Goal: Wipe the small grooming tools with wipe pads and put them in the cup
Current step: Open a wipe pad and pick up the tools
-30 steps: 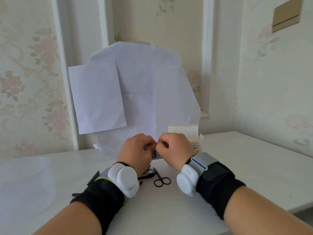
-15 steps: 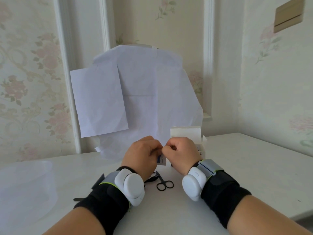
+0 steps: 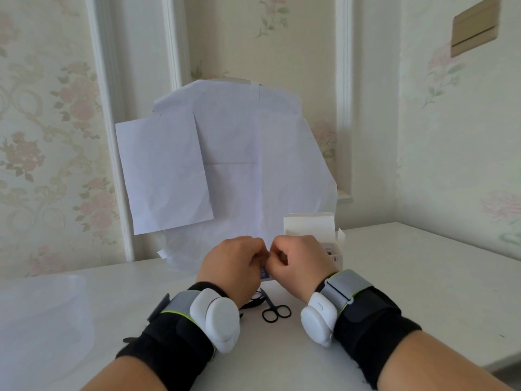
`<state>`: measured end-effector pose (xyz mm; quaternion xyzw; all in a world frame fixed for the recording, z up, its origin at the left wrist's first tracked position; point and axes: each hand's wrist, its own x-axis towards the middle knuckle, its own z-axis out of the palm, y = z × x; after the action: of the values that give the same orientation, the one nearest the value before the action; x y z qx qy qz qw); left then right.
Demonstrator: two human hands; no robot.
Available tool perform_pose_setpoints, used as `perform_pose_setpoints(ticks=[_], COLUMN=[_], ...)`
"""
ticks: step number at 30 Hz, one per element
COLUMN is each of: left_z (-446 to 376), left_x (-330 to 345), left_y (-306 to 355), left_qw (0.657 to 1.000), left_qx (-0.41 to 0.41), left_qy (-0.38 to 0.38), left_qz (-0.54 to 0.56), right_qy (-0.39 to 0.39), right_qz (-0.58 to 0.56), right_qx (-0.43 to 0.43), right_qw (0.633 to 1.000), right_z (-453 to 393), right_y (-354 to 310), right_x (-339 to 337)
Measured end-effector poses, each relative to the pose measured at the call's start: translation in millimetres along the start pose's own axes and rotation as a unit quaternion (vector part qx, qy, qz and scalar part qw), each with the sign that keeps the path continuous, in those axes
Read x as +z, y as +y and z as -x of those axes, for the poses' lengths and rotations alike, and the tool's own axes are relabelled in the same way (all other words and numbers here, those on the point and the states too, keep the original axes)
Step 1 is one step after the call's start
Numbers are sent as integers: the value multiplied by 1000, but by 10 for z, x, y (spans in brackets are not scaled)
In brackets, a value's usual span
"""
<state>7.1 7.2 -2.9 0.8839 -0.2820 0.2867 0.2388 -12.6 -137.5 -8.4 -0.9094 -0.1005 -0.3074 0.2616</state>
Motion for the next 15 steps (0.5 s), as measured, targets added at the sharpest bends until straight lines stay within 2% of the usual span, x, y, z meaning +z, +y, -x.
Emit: perform_pose_setpoints(ticks=[6,9,15], left_z=[9,-2,-45], left_x=[48,73,82], left_y=[22,28,-53], left_qw=[995,997,994], left_qx=[79,43,-23], left_qy=[50,57,63], left_qz=[-21,13,82], right_qy=[26,48,63], right_qz=[-135,-153,-131], right_qx=[86,89,24], right_qw=[987,983,989], right_z=[-19,-12,-12], right_y=[43,60,57], right_x=[-25,-21,12])
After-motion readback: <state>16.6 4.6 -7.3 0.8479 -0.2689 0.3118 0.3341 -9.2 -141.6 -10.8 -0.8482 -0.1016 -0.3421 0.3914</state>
